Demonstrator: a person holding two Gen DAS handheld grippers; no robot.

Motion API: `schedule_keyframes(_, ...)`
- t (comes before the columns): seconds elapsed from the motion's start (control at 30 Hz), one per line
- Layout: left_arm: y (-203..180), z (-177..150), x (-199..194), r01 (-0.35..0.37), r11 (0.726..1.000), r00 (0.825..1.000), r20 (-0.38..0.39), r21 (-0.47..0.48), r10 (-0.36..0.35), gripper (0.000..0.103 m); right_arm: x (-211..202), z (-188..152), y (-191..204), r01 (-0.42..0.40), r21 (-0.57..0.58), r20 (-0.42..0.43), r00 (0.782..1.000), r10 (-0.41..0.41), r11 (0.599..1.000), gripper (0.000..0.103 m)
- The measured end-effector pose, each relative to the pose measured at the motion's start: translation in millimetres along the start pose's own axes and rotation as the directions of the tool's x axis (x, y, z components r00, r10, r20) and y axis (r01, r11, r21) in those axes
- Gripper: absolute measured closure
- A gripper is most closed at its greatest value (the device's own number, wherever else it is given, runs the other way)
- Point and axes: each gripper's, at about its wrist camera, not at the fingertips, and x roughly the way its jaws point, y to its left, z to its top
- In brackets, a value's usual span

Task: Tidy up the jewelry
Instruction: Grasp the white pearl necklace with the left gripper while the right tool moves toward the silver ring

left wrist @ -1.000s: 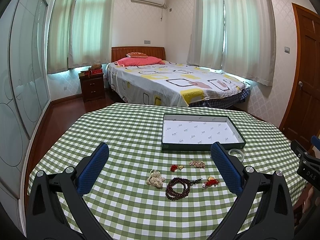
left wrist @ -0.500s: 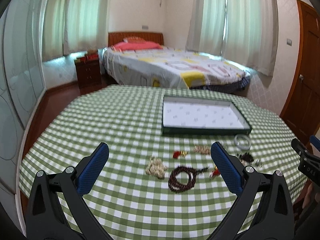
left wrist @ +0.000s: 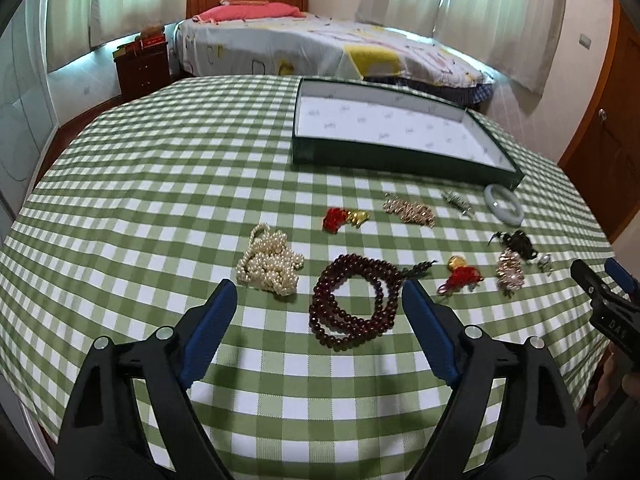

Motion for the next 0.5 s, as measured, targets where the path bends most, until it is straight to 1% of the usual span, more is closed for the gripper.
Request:
schedule_keyframes(0.03, 1.4, 0.4, 2.9, -0.005, 1.000, 1.000, -0.006, -0.003, 0.005, 0.021, 2.8, -0.3, 0.2, -0.002, -0.001, -0.008, 1.000, 0.002, 1.000, 0.007)
schedule_keyframes(0.1, 10.6, 1.8, 9.0, -0.016, 1.000, 1.000, -0.020, -0.024, 0.015, 0.027, 6.3, -0.3, 0.4, -0.005, -0.001, -0.017, 1.000, 0.005, 1.000, 0.007)
schedule_keyframes(0.2, 24.6, 6.2, 20.0, -0.025, 0.998, 0.999, -0.047, -0.062, 0.023, 0.030, 10.3, -0.3, 0.4, -0.007, 0.000, -0.027, 1.000, 0.007, 1.000, 0.007)
schedule_keyframes(0.27, 31.3, 8.9, 27.5, -0.028, 0.997, 0.998, -0.056, -0.075, 0.024, 0.037, 13.1, 0.3, -0.1, -0.008, 0.002, -0.033, 0.999, 0.008, 1.000, 0.007)
schedule_keyframes(0.3, 34.0, 10.1, 30.8, -0.034, 0.996, 0.998, -0.062, -0.080, 0.029, 0.038, 13.9, 0.4, -0.3, -0.008, 0.004, -0.034, 0.999, 0.008, 1.000, 0.007)
schedule_keyframes(0.37, 37.5, 11.8, 36.0, -0.032, 0.996, 0.997, -0.067, -0.085, 0.026, 0.040, 16.4, 1.2, -1.4, -0.008, 0.007, -0.040, 0.999, 0.008, 1.000, 0.007)
schedule_keyframes(0.4, 37.7, 12.5, 39.0, -0.035, 0.996, 0.997, -0.074, -0.082, 0.029, 0.042, 16.9, 1.3, -1.7, -0.008, 0.008, -0.043, 0.999, 0.009, 1.000, 0.007)
schedule_keyframes(0.5, 35.8, 13.1, 48.5, -0.045, 0.998, 0.995, -0.090, -0.051, 0.041, 0.044, 19.9, 2.0, -1.0, -0.011, 0.008, -0.048, 0.999, 0.012, 1.000, 0.007)
